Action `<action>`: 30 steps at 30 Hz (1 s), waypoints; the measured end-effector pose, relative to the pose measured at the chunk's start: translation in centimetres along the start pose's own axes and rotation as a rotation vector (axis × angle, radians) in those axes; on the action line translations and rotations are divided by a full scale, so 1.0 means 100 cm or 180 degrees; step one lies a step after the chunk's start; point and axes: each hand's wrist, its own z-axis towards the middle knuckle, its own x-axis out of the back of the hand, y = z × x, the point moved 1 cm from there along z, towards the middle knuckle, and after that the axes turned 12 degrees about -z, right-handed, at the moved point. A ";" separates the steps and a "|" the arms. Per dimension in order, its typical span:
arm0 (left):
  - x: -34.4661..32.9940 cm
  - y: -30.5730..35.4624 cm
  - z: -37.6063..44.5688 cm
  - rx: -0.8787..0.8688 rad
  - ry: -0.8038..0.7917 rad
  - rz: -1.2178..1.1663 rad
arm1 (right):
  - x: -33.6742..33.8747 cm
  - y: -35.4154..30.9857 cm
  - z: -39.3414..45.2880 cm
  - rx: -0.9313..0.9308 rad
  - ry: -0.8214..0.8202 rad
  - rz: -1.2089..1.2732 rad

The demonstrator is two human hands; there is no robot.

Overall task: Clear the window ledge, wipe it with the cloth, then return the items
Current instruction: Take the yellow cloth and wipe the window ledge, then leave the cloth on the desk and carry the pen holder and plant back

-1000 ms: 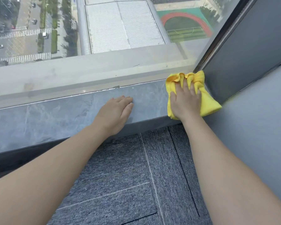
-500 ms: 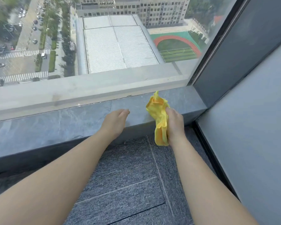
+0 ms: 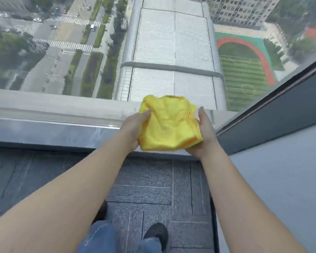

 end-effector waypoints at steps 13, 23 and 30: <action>0.116 0.209 -0.297 -0.1549 0.1200 -0.0132 | -0.273 -0.082 -0.160 0.0441 -0.1050 -0.2126; 0.295 0.205 -0.574 -0.2379 0.2462 -0.0593 | -0.495 0.047 -0.342 0.0351 -0.2447 -0.2664; 0.389 0.158 -0.746 -0.2861 0.3367 -0.1301 | -0.618 0.156 -0.468 0.0304 -0.3724 -0.3320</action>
